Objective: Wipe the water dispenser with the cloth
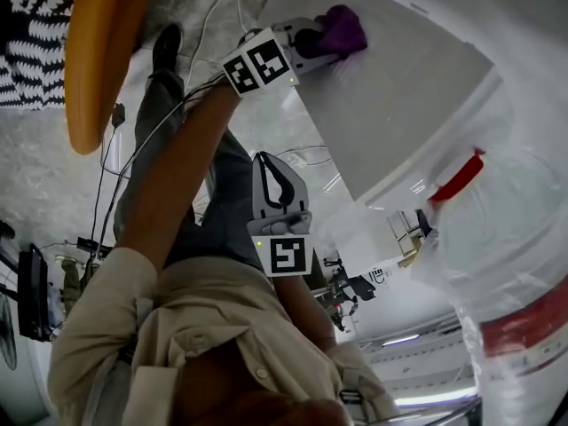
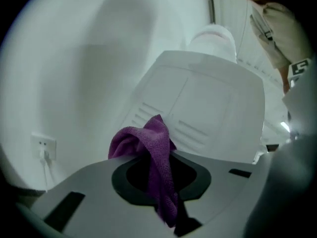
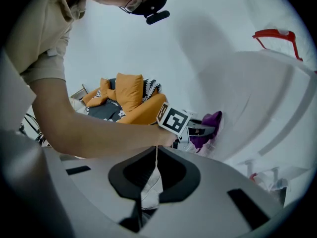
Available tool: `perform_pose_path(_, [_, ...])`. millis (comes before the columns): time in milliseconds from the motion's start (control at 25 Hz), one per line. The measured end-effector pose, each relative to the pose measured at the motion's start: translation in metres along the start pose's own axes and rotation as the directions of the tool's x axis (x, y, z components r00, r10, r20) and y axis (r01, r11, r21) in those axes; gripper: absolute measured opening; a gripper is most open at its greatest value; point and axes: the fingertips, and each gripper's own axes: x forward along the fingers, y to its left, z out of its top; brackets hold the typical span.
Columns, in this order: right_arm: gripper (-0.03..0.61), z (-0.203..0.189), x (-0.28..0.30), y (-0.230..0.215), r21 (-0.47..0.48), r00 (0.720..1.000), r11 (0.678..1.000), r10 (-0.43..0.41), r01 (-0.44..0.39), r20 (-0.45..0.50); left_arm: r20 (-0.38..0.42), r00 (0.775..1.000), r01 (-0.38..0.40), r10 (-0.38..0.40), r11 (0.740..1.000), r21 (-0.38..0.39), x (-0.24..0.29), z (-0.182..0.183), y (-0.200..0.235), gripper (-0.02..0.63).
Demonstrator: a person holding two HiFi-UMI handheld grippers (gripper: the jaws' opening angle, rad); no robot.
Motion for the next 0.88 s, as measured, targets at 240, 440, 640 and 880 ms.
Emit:
perform_pose_path(240, [0.026, 0.011, -0.01, -0.002, -0.003, 1.0, 1.0, -0.023, 0.023, 0.013, 0.1, 0.995, 0.015, -0.019, 0.999, 0.036, -0.003, 0.062, -0.004, 0.064])
perform_pose_path(440, [0.026, 0.018, -0.013, 0.005, -0.004, 0.999, 0.999, -0.037, 0.038, 0.008, 0.093, 0.996, 0.007, -0.011, 0.999, 0.047, -0.018, 0.069, -0.007, 0.064])
perform_pose_path(640, [0.026, 0.035, -0.034, 0.006, 0.001, 0.998, 0.999, -0.051, 0.051, 0.034, 0.104, 0.993, 0.06, -0.061, 0.998, 0.013, -0.037, 0.072, -0.064, 0.064])
perform_pose_path(880, [0.026, 0.055, -0.027, 0.023, -0.025, 0.996, 0.998, -0.053, 0.055, 0.068, 0.048, 0.995, 0.089, -0.087, 0.995, -0.052, -0.071, 0.034, -0.099, 0.064])
